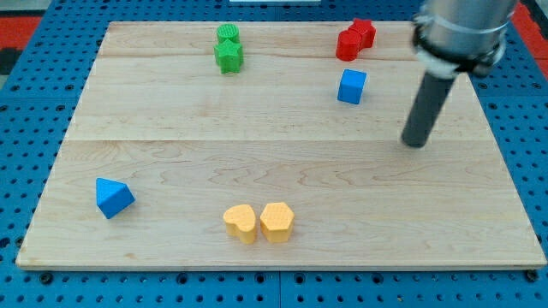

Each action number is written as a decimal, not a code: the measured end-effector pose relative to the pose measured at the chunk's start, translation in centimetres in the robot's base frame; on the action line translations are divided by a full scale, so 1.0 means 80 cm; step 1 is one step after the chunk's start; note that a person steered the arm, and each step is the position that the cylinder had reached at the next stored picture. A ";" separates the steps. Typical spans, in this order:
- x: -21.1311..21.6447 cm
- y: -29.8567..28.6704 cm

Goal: Push the blue cube close to blue triangle

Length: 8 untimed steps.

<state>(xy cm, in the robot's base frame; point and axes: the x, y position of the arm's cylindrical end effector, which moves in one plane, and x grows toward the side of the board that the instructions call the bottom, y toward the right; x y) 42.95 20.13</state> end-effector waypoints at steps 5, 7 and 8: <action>-0.089 -0.230; -0.026 -0.319; 0.012 -0.331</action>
<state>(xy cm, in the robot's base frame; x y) 43.93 -6.39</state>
